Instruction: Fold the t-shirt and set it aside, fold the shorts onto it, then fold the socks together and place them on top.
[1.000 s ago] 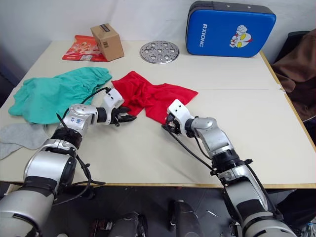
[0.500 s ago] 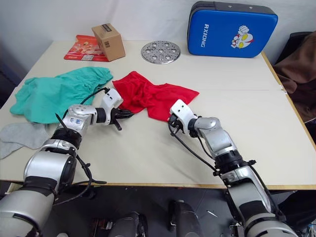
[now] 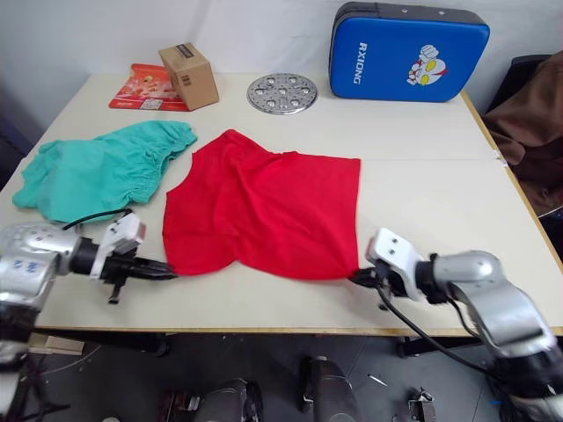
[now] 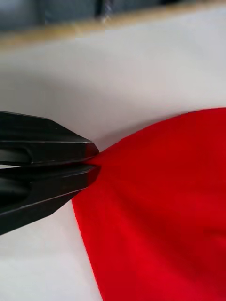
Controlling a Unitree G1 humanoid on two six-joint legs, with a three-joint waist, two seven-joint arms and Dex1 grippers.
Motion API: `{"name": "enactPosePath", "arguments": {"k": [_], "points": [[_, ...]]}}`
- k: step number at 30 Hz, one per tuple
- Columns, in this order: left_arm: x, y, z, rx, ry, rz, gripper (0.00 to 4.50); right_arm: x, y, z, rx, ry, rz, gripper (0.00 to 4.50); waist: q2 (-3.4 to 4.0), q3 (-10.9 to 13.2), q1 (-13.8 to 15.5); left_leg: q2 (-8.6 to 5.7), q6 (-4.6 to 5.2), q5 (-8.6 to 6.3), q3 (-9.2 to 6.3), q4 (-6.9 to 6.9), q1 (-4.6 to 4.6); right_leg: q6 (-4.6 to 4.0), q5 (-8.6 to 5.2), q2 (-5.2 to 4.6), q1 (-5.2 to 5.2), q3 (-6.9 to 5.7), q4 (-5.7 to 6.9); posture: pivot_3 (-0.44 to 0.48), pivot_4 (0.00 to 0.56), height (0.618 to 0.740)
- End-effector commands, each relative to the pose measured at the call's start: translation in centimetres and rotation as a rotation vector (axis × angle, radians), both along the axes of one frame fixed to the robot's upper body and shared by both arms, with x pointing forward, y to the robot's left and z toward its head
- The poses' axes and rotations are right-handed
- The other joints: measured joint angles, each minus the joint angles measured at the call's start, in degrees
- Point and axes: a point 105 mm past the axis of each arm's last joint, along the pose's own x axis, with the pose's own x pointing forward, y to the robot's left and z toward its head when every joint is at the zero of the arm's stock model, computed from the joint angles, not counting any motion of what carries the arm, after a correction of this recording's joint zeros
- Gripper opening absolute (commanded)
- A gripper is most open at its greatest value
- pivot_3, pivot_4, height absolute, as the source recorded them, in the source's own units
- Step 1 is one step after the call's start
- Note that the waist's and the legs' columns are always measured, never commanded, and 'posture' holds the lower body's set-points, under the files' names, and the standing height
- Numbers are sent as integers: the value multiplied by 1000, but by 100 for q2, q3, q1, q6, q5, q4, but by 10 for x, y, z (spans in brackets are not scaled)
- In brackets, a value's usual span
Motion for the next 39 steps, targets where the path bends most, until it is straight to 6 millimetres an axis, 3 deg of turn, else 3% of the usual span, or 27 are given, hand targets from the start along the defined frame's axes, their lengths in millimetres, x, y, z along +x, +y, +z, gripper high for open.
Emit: {"name": "enactPosePath", "arguments": {"k": [1,9,12,15,17,19,20,21,22,24,25,27,30,33,35,39], "points": [[-22,1,10,-2,34,-37,27,-18,-8,15,4,-17,46,0,-1,0,14,-2,4,-4,-3,0,3,3,-2,0,6,1,-2,0,150,740],[-57,6,15,1,175,-45,27,-57,-27,7,34,144,32,0,0,1,33,-2,28,-22,-21,-9,-13,11,-5,2,1,-1,-19,0,150,740],[-54,7,20,-11,176,-38,27,-63,-28,12,84,184,18,0,0,1,29,-2,32,-25,-24,-15,-15,12,-5,3,3,-4,-32,0,150,740],[-22,-4,32,-108,94,13,27,-34,-27,23,117,102,-52,0,-1,2,24,-3,46,-30,-23,-14,-17,15,-2,4,6,-2,-44,0,150,740],[32,-14,52,-177,-121,113,27,17,-29,41,116,-91,-176,0,-3,3,30,-10,54,-23,-22,-10,-22,20,3,4,10,0,-53,0,150,740],[104,-15,101,-227,-509,310,27,78,-36,84,127,-378,-356,0,-15,15,35,-11,54,-9,-24,-6,-17,34,21,4,31,-4,-75,0,150,740],[137,-6,145,-285,-729,502,27,108,-45,119,143,-563,-478,0,-33,27,37,-12,49,2,-24,-3,-27,31,46,4,34,-6,-89,0,150,740],[153,4,185,-371,-873,664,27,126,-52,153,162,-726,-568,0,-48,37,40,-18,50,38,-23,2,-35,11,75,-2,23,-4,-83,0,150,740],[160,16,221,-468,-971,809,27,137,-60,188,178,-884,-644,0,-68,52,18,-18,27,57,-21,10,-76,5,96,-3,-17,-4,-80,0,150,740],[151,19,284,-614,-1090,851,27,132,-66,270,233,-1214,-666,0,-71,54,-27,-20,11,96,1,5,-186,1,128,-10,-142,-4,-39,0,150,740],[144,17,303,-660,-1119,819,27,125,-65,296,261,-1306,-645,0,-70,54,-34,-23,6,99,23,-4,-224,-2,128,-10,-204,-2,-23,0,150,740],[134,7,323,-707,-1141,718,27,118,-65,320,301,-1379,-603,0,-63,51,-45,-38,4,99,53,-30,-261,-22,114,-8,-275,-18,-25,0,150,740],[125,-6,325,-705,-1114,556,27,115,-64,317,300,-1378,-525,0,-58,48,-30,-25,3,99,85,-25,-192,-39,104,0,-250,-103,51,0,150,740],[123,-13,298,-636,-1019,419,27,116,-61,289,285,-1300,-467,0,-58,49,-26,-2,-30,71,109,-50,-178,-44,41,2,-213,-141,17,0,150,740],[125,-12,274,-585,-953,375,27,116,-56,264,262,-1237,-428,0,-56,52,-10,-10,-43,54,117,-56,-191,-44,20,-7,-221,-140,14,0,150,740],[117,-11,206,-433,-764,239,27,109,-44,189,181,-1042,-334,0,-50,58,-29,-7,-39,57,116,19,-201,-60,24,-16,-211,-126,59,0,150,740]]}}
